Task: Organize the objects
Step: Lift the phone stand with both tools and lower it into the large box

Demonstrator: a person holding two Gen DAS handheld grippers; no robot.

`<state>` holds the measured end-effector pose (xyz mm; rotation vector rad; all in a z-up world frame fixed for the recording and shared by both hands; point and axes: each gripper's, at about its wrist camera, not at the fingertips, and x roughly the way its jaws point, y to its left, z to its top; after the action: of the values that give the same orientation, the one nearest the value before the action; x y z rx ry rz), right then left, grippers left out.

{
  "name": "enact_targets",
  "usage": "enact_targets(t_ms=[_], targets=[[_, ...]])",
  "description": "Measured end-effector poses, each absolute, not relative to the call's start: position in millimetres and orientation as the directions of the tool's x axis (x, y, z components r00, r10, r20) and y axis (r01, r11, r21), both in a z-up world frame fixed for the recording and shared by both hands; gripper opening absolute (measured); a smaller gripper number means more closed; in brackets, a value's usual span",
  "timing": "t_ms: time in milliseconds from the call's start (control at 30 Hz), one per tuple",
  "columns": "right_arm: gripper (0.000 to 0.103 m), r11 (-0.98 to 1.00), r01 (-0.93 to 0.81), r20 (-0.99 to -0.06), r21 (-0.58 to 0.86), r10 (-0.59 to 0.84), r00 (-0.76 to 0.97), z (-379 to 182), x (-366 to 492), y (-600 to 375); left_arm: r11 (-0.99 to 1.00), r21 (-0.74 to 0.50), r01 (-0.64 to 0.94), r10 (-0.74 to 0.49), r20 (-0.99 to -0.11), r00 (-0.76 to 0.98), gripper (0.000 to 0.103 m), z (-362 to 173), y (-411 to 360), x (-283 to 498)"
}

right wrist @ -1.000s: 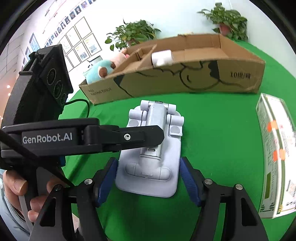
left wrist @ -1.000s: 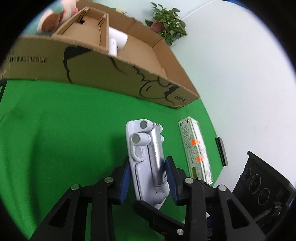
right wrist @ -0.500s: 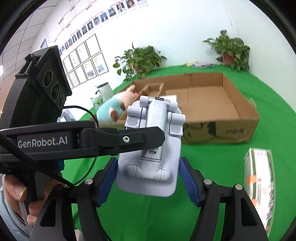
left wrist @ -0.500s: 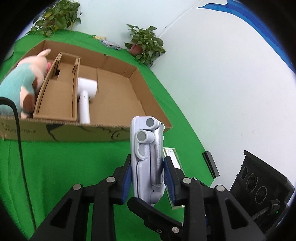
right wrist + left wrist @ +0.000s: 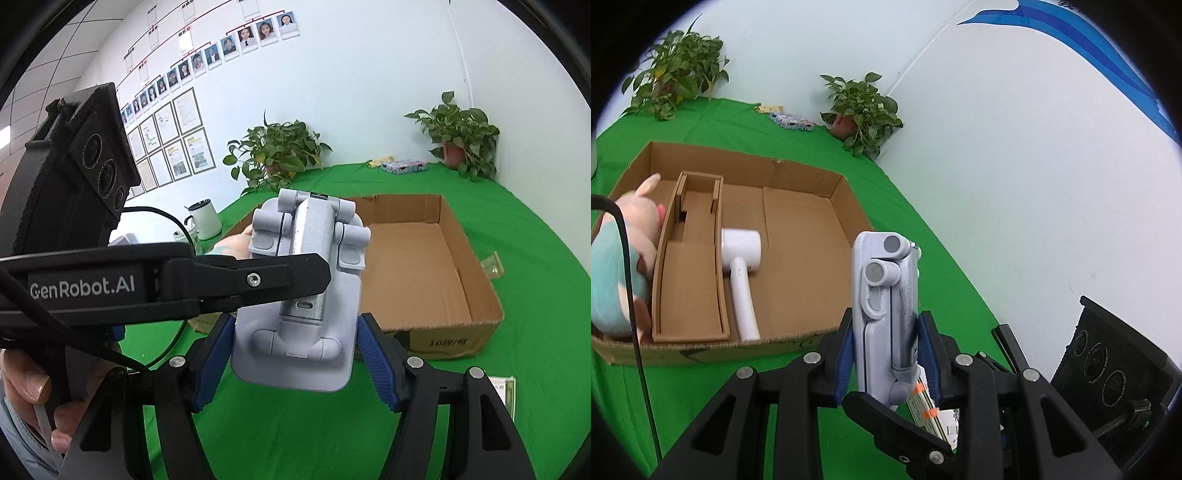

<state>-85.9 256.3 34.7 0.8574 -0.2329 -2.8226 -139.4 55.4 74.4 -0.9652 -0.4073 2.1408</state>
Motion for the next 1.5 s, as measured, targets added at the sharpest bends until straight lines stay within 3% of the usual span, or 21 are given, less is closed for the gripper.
enact_targets(t_ms=[233, 667, 1167, 1500], targets=[[0.065, -0.972, 0.122, -0.518, 0.203, -0.212, -0.829, 51, -104, 265, -0.677, -0.531, -0.509, 0.735, -0.513, -0.443, 0.031, 84, 62, -159], [0.065, -0.969, 0.102, -0.571, 0.227, -0.217, -0.792, 52, -147, 277, -0.677, -0.551, -0.488, 0.735, -0.546, -0.403, 0.031, 75, 67, -200], [0.065, -0.949, 0.079, -0.658, 0.305, -0.270, -0.703, 13, -207, 294, -0.719, -0.565, -0.405, 0.692, -0.636, -0.343, 0.031, 38, 74, -252], [0.065, -0.925, 0.049, -0.741, 0.377, -0.333, -0.582, -39, -246, 308, -0.760, -0.586, -0.280, 0.648, -0.717, -0.259, 0.031, -15, 79, -277]])
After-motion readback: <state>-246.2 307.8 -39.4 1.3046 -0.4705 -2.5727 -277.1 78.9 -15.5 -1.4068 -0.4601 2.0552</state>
